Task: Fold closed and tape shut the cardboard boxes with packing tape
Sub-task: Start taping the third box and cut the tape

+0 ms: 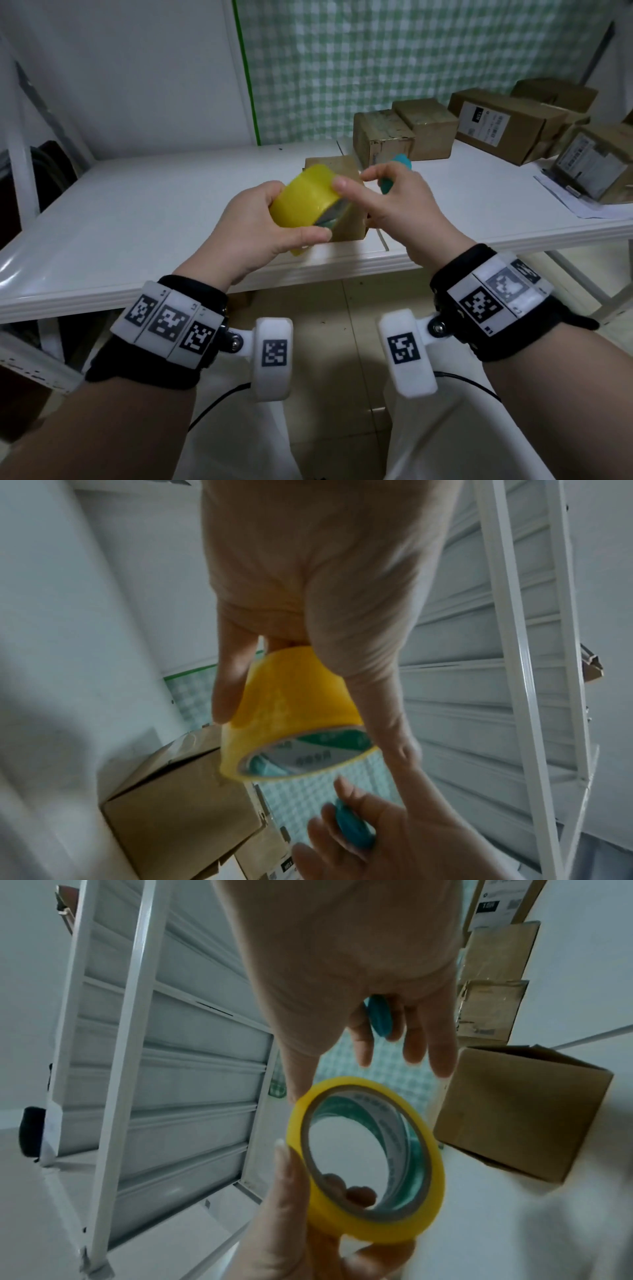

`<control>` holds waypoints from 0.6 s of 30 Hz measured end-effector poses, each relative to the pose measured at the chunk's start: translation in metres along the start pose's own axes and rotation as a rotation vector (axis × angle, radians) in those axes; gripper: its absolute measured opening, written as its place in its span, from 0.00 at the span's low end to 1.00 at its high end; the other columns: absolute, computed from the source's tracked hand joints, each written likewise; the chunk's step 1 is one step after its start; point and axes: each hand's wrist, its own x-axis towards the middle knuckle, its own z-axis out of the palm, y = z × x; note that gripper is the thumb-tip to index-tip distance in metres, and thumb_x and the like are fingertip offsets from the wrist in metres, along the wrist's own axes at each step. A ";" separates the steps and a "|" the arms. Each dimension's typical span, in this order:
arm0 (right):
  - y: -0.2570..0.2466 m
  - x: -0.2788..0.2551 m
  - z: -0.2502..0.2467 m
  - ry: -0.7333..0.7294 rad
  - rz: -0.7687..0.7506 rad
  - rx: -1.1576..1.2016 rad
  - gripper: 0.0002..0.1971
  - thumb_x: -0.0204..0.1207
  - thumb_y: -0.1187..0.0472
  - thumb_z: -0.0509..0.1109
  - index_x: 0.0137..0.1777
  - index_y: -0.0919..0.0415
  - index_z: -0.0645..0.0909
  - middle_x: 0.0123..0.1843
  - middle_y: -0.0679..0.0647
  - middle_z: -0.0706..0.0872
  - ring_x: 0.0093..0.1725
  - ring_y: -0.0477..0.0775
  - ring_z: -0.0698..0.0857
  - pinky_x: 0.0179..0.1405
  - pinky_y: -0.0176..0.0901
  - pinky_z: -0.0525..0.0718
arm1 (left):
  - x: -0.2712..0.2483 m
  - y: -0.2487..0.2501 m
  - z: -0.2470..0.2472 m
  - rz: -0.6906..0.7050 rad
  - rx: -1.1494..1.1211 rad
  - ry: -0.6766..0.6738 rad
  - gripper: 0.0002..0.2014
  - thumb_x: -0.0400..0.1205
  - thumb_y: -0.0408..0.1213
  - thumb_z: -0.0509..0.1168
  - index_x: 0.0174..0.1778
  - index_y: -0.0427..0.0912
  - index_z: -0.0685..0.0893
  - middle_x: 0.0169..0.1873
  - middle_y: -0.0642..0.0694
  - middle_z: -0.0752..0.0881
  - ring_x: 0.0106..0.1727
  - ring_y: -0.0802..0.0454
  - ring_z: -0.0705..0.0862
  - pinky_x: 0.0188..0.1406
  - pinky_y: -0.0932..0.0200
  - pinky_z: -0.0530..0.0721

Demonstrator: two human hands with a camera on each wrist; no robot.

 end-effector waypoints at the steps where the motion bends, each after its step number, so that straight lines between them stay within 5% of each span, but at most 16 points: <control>1: -0.002 0.001 0.001 -0.009 0.044 0.029 0.28 0.58 0.30 0.76 0.46 0.53 0.80 0.50 0.52 0.81 0.48 0.53 0.85 0.51 0.57 0.88 | 0.000 0.002 0.002 -0.006 -0.029 0.039 0.30 0.50 0.60 0.76 0.42 0.47 0.81 0.33 0.50 0.84 0.33 0.53 0.84 0.34 0.50 0.84; 3: -0.007 -0.002 0.004 -0.135 0.135 0.129 0.22 0.70 0.37 0.72 0.41 0.58 0.82 0.41 0.51 0.84 0.38 0.51 0.83 0.46 0.54 0.90 | 0.002 0.004 0.006 0.001 -0.025 0.090 0.24 0.53 0.59 0.76 0.40 0.51 0.80 0.32 0.54 0.84 0.32 0.58 0.83 0.33 0.56 0.83; 5: -0.012 -0.005 0.005 -0.254 0.180 0.230 0.19 0.77 0.43 0.67 0.45 0.61 0.84 0.45 0.55 0.86 0.41 0.55 0.85 0.45 0.49 0.90 | 0.003 0.005 0.008 0.017 -0.014 0.077 0.19 0.60 0.56 0.76 0.40 0.53 0.80 0.33 0.54 0.84 0.32 0.63 0.83 0.33 0.62 0.83; 9: -0.012 -0.008 0.006 -0.351 0.179 0.412 0.15 0.84 0.54 0.60 0.57 0.66 0.81 0.51 0.64 0.87 0.49 0.62 0.88 0.56 0.54 0.87 | 0.000 0.005 0.012 -0.026 -0.070 -0.190 0.19 0.73 0.54 0.67 0.56 0.48 0.82 0.48 0.47 0.86 0.50 0.49 0.86 0.46 0.48 0.89; 12: -0.010 -0.009 0.006 -0.335 0.155 0.419 0.13 0.85 0.55 0.58 0.56 0.62 0.80 0.48 0.58 0.85 0.46 0.56 0.85 0.56 0.55 0.85 | 0.002 0.006 0.009 0.072 0.143 -0.084 0.16 0.75 0.51 0.69 0.51 0.43 0.81 0.47 0.49 0.84 0.49 0.50 0.84 0.46 0.51 0.86; 15: -0.009 -0.008 0.005 -0.346 0.137 0.378 0.17 0.85 0.52 0.58 0.60 0.63 0.80 0.47 0.58 0.85 0.45 0.56 0.84 0.47 0.50 0.84 | 0.005 0.006 0.004 0.099 0.197 0.080 0.35 0.62 0.56 0.77 0.60 0.50 0.70 0.59 0.51 0.72 0.59 0.55 0.74 0.57 0.59 0.78; 18: -0.009 -0.009 0.008 -0.366 0.104 0.364 0.20 0.85 0.51 0.58 0.61 0.65 0.82 0.53 0.64 0.87 0.51 0.63 0.86 0.52 0.54 0.82 | 0.004 0.010 0.005 0.047 0.093 -0.128 0.52 0.59 0.52 0.81 0.76 0.59 0.59 0.70 0.52 0.67 0.70 0.56 0.68 0.69 0.54 0.73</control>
